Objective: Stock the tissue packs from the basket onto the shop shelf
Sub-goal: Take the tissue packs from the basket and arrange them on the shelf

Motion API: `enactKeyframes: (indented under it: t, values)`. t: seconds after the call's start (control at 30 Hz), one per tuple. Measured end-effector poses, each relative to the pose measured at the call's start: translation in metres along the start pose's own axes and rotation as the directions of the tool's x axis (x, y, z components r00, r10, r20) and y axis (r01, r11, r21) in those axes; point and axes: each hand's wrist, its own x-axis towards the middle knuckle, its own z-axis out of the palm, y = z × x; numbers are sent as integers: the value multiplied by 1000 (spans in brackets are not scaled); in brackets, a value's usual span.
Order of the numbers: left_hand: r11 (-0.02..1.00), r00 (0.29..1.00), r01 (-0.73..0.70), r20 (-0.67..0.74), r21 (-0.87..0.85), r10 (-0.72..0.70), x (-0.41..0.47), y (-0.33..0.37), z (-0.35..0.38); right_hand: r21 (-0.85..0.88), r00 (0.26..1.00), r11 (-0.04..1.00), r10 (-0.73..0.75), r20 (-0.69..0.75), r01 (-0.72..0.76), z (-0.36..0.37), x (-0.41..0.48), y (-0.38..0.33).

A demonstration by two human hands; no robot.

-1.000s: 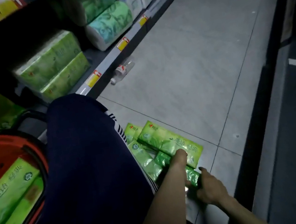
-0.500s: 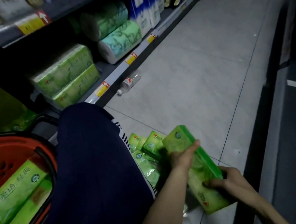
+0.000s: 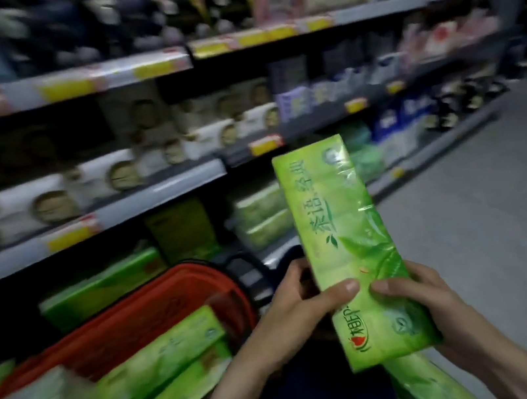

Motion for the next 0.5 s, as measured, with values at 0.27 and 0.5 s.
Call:
enactKeyframes:
  t: [0.27, 0.5]
  values:
    - [981, 889, 92, -431, -168, -157, -164, -25, -162, -339, 796, 906, 396, 458, -255, 207, 37, 26]
    - [961, 693, 243, -670, -131, -266, -257, -28, -246, -525, 475, 775, 631, 614, -351, 338, 30, 74]
